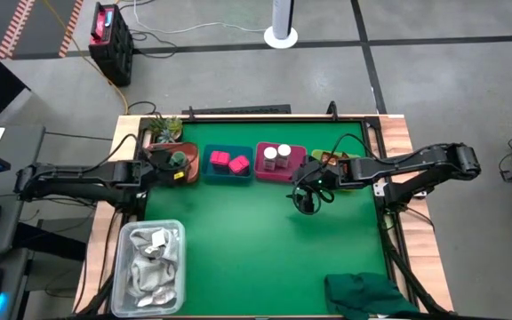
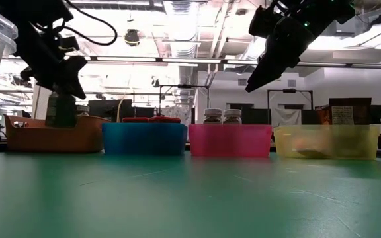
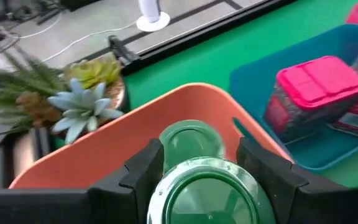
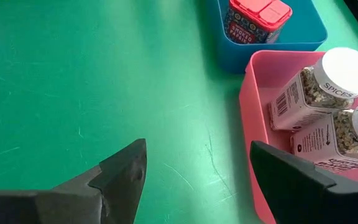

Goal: Sort spices by type
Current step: Put the green seasoning bottle into the orange bin

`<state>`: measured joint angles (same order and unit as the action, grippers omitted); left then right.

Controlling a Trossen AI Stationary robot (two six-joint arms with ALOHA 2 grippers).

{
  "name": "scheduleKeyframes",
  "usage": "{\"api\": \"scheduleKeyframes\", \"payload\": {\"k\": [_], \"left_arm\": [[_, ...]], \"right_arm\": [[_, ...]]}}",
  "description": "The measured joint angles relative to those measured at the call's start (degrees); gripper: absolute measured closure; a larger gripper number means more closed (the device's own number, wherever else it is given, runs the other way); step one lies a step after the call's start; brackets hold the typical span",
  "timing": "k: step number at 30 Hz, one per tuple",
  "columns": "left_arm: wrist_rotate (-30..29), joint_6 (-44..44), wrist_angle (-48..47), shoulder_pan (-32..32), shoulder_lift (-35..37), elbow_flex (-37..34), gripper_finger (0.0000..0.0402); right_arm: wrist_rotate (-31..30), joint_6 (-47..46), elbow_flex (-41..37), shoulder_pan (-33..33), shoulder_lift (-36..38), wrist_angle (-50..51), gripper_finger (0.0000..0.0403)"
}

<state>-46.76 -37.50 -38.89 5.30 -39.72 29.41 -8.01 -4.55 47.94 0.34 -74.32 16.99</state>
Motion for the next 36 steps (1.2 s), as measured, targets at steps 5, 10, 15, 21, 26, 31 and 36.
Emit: {"api": "scheduleKeyframes", "payload": {"k": [5,10,15,21,26,31,36], "left_arm": [[3.1,5.4,3.4,0.0,-0.6,0.0,0.0218],[7.5,11.8,6.6,0.0,-2.9,0.0,0.0218],[9.3,16.2,10.2,0.0,-5.6,0.0,0.0218],[12.4,20.1,12.6,0.3,-7.1,0.0,0.0218],[16.9,21.3,13.0,2.6,-7.1,0.0,0.0218],[19.9,21.9,12.9,5.3,-7.1,0.0,0.0218],[19.5,19.4,12.6,6.8,-7.1,0.0,0.0208]], "right_arm": [[0.0,0.0,0.0,0.0,0.0,0.0,0.0090],[0.0,0.0,0.0,0.0,0.0,0.0,0.0090],[0.0,-0.1,0.0,0.0,0.0,-0.1,0.0090],[0.0,-0.2,0.0,0.0,0.0,-0.1,0.0090],[0.0,-0.1,0.0,0.0,0.0,-0.1,0.0090],[0.0,-0.1,0.0,0.0,0.0,-0.1,0.0090],[0.0,-0.1,0.0,0.0,0.0,0.0,0.0090]]}}
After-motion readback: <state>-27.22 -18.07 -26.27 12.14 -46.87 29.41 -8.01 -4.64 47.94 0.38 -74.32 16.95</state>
